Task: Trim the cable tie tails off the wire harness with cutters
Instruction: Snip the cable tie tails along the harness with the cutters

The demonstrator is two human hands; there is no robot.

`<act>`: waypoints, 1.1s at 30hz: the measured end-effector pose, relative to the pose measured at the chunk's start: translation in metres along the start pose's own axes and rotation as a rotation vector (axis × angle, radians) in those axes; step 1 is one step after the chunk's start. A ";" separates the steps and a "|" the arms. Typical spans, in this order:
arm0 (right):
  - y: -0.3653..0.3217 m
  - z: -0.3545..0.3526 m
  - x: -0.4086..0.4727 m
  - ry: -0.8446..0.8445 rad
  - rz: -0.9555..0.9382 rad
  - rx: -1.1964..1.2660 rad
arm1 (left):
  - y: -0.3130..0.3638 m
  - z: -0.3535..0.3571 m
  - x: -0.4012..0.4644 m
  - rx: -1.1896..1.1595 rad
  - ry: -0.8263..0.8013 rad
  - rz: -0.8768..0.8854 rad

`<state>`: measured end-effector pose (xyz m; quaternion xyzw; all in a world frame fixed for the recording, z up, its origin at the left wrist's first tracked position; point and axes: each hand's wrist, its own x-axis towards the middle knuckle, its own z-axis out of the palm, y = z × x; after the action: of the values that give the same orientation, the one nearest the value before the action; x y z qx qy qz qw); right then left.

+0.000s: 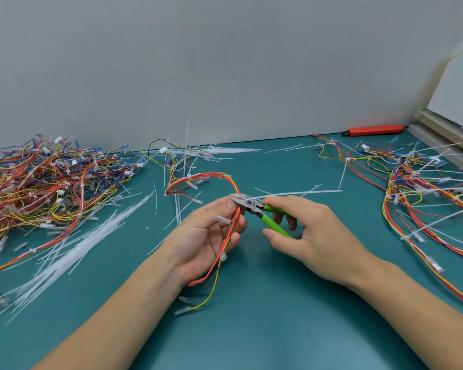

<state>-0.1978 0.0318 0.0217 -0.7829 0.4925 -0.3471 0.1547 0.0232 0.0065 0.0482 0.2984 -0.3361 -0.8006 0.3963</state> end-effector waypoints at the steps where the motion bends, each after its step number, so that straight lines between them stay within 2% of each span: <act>1: 0.001 0.000 0.001 -0.003 0.001 -0.001 | 0.000 0.000 0.000 -0.008 0.003 -0.005; 8: 0.002 0.000 0.002 0.015 0.001 -0.011 | -0.003 -0.002 0.003 0.006 0.035 -0.018; 17: -0.005 0.010 -0.001 0.086 0.102 -0.031 | -0.009 -0.006 0.010 0.034 0.086 0.059; 33: 0.001 0.005 0.005 0.166 0.075 0.019 | -0.010 -0.006 0.009 0.028 0.036 0.029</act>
<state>-0.1935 0.0268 0.0198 -0.7308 0.5293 -0.4097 0.1337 0.0185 0.0018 0.0346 0.3133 -0.3444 -0.7845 0.4097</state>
